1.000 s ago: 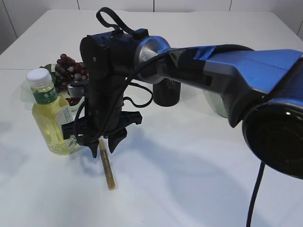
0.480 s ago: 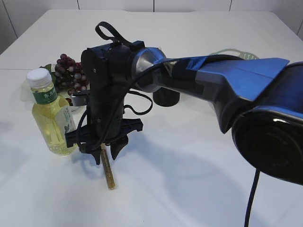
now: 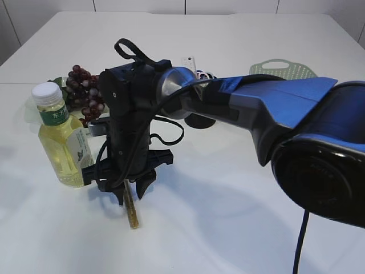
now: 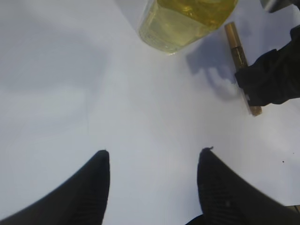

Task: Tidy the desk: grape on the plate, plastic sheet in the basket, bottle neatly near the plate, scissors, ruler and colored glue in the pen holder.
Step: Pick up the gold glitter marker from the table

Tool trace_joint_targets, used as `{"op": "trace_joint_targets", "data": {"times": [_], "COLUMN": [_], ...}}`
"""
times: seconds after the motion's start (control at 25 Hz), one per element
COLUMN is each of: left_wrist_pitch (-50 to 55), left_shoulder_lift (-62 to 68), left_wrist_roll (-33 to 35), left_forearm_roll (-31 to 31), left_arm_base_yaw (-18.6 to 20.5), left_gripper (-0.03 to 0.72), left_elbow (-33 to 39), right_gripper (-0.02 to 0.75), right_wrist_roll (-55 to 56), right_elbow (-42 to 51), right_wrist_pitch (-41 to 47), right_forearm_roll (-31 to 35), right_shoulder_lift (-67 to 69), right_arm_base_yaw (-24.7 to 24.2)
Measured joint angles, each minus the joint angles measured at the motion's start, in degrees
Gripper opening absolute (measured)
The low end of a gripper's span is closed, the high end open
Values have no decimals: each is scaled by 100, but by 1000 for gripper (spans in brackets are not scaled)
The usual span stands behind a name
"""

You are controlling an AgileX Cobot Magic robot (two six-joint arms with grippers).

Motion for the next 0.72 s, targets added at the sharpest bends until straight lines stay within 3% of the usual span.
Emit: {"op": "trace_joint_targets", "data": {"times": [0.72], "left_wrist_pitch": [-205], "left_shoulder_lift": [0], "left_wrist_roll": [0], "left_forearm_roll": [73], "left_arm_base_yaw": [0], "left_gripper": [435], "left_elbow": [0], "right_gripper": [314], "right_wrist_roll": [13], "right_elbow": [0], "right_wrist_pitch": [-95], "right_forearm_roll": [-49], "right_shoulder_lift": [0], "right_arm_base_yaw": [0]}}
